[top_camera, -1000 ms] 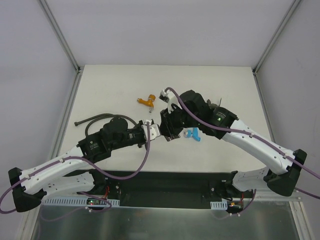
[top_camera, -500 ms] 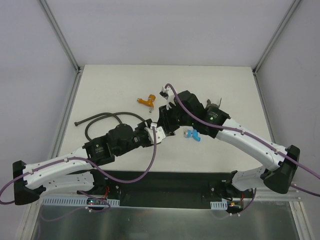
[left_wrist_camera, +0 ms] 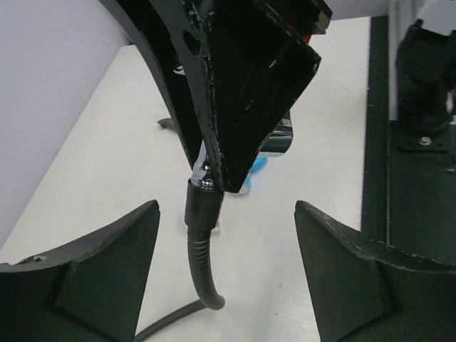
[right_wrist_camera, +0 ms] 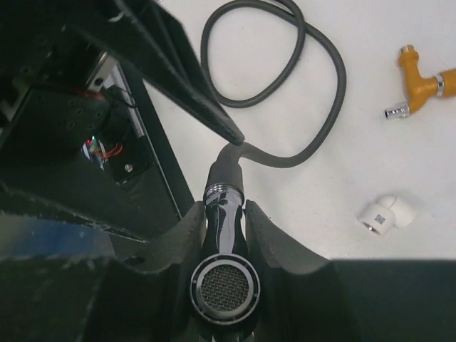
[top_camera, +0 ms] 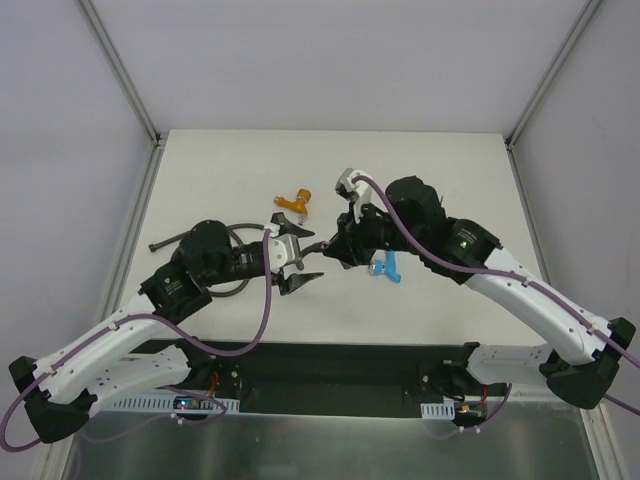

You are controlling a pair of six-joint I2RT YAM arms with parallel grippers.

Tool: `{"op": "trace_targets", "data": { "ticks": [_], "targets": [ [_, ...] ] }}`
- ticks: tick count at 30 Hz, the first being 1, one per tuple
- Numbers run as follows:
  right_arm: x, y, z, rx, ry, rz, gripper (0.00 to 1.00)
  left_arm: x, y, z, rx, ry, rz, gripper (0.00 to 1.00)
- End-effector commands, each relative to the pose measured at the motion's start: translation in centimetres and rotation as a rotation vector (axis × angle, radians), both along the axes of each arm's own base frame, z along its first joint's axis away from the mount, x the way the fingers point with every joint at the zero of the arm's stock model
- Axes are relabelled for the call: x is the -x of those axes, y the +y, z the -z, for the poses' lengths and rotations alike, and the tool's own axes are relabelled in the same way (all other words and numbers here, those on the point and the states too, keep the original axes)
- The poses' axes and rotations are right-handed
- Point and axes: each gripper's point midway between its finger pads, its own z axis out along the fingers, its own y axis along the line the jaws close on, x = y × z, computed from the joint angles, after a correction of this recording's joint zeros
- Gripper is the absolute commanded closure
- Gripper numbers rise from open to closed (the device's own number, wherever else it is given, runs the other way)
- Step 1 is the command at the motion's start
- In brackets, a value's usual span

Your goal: Install the water faucets

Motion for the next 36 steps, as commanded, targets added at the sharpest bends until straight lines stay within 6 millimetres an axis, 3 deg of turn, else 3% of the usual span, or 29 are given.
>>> {"op": "trace_targets", "data": {
  "ticks": [1,9,14,20,24,34,36],
  "targets": [
    [2.7,-0.1,-4.1,-0.075,-0.192,-0.242,0.98,3.8,-0.6,-2.5,0.046,0.059,0.225,0.25],
    [6.0,-0.2,-4.8,-0.114,-0.258,-0.466,0.98,4.4,-0.9,-2.5,0.051,0.132,0.294,0.27],
    [6.7,-0.2,-4.9,-0.120,-0.277,-0.523,0.98,3.9,-1.4,-1.9,0.026,0.179,0.287,0.31],
    [7.1,-0.1,-4.4,-0.104,-0.281,-0.558,0.98,4.7,-1.9,-2.0,0.027,0.232,0.345,0.39],
    [7.3,0.0,-4.3,-0.100,-0.289,-0.575,0.98,4.9,-2.0,-1.9,0.023,0.248,0.365,0.49],
    [7.3,0.0,-4.3,-0.091,-0.298,-0.578,0.98,4.8,-2.2,-1.5,0.006,0.274,0.364,0.99],
    [7.0,0.1,-4.2,-0.087,-0.284,-0.554,0.98,4.5,-2.2,-1.5,0.006,0.264,0.347,1.00]
  ]
}}
